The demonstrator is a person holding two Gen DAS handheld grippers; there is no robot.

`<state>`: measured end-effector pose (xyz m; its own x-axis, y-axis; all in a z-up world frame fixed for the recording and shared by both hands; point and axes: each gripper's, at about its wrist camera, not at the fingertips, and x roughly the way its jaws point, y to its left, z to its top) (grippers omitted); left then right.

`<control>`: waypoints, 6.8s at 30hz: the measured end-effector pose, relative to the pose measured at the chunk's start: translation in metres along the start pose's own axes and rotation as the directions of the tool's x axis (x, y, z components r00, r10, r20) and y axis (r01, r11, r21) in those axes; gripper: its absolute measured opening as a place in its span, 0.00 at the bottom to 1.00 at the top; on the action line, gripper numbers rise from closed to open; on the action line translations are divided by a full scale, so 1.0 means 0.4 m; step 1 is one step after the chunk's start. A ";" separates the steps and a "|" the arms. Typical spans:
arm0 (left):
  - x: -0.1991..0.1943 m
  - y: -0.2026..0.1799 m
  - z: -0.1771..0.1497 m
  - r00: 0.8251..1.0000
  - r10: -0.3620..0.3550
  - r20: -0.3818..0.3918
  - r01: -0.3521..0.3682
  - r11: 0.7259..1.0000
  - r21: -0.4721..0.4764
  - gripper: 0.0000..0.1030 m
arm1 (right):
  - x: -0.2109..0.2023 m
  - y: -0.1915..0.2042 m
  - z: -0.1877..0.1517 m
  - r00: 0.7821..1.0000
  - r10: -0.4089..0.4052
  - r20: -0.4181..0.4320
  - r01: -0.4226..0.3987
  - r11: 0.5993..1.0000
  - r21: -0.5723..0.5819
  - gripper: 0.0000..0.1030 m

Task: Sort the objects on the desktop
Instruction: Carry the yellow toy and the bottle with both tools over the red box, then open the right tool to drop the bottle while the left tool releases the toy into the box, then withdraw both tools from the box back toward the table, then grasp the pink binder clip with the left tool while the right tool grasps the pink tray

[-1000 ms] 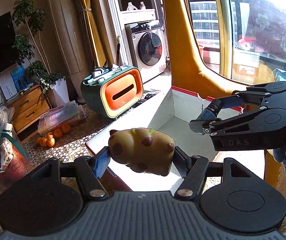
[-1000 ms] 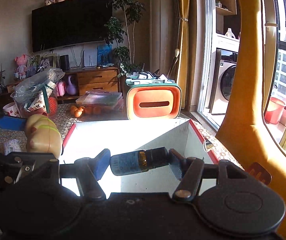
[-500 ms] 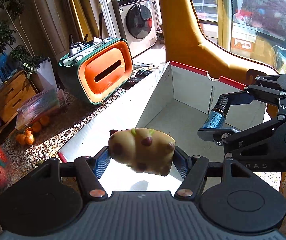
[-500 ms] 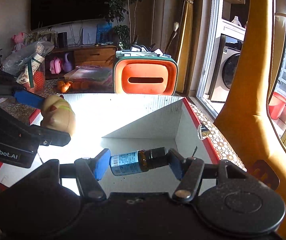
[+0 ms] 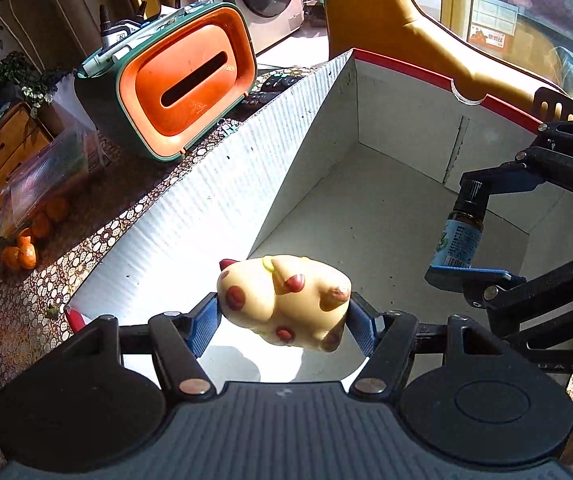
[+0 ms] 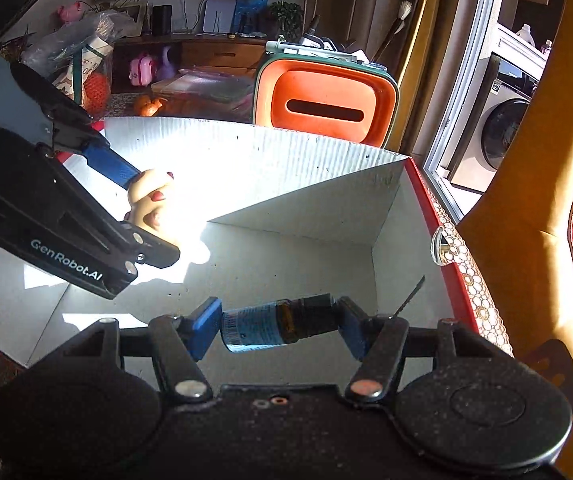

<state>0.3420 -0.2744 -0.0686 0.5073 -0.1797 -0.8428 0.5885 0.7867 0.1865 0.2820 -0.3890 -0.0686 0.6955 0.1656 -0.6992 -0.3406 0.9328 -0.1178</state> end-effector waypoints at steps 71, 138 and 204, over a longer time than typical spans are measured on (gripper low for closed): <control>-0.441 0.029 -0.265 0.967 0.025 0.255 0.023 0.983 -0.183 0.83 | -0.335 0.157 0.010 0.978 0.103 0.181 -0.132 0.979 0.157 0.95; -0.559 0.295 -1.036 0.898 0.392 0.200 -0.224 0.799 -0.558 0.99 | -0.246 0.756 0.021 0.959 0.228 0.168 -0.239 0.970 0.046 0.96; -0.381 0.446 -1.064 0.944 0.308 0.118 -0.146 0.712 -0.687 0.40 | 0.065 0.900 0.012 0.950 0.308 0.043 -0.298 0.941 -0.164 0.50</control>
<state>0.1017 0.1446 -0.1218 0.7342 0.0029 -0.6790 -0.0877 0.9920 -0.0905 0.1803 -0.0474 -0.1258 0.5831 0.4588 -0.6704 -0.6309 0.7756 -0.0179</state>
